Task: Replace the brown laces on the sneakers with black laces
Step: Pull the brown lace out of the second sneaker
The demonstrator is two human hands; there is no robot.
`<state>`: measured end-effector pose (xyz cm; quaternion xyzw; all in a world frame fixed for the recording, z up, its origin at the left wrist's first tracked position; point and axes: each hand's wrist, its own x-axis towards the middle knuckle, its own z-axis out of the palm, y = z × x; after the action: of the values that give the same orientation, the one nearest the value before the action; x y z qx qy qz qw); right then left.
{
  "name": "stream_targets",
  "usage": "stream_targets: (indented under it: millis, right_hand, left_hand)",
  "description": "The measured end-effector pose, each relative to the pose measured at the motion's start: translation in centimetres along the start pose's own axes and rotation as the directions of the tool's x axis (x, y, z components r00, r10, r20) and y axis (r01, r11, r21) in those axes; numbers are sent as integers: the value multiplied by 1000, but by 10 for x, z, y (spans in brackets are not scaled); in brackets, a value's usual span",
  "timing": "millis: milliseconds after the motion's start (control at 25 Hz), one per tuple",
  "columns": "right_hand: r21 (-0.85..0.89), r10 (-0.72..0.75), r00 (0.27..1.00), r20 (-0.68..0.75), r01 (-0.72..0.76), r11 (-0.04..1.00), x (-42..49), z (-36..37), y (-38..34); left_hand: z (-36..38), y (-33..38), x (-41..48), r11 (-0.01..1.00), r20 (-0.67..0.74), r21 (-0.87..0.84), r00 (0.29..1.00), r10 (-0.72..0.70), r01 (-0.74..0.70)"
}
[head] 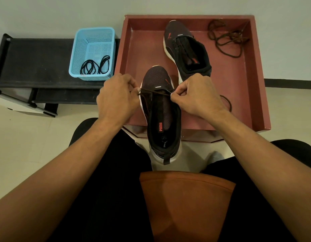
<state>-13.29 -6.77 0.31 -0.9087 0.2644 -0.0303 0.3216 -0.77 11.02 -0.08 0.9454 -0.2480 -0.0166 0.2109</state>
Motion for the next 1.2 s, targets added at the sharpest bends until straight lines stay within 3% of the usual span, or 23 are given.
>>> stream_targets:
  millis: [120,200,280,440,560,760,840,1040,1200]
  right_hand:
    - [-2,-1,1000,-4,1,1000,-1,0,-1]
    - [2,-9,1000,-8,9,1000,-2,-1,-2]
    - [2,-17,1000,-14,17,1000,-2,-1,-4]
    - [2,-32,999,-16,32,999,-2,0,-5]
    - [0,-45,999,-17,45,999,-2,-1,-6]
    - [6,-44,999,-3,44,999,-2,-7,-2]
    - [-1,-48,999,0,48,999,-3,-6,-1]
    - [13,-50,999,-1,50,999,-1,-5,-1]
    - [21,-48,999,7,48,999,0,-5,-1]
  left_hand:
    - [3,10,-4,982,35,9,982,187,-187]
    - [6,20,-8,929,55,28,928,368,-370]
    - [8,28,-11,880,76,94,884,460,-466]
    - [9,35,-8,887,98,154,900,424,-435]
    - [6,33,-7,924,12,128,932,361,-360]
    - [-5,4,-3,996,-63,71,996,59,-55]
    - [-2,2,-5,985,-39,147,994,99,-92]
    - [8,24,-9,885,52,107,892,450,-453]
    - [12,32,-7,868,79,112,875,477,-483]
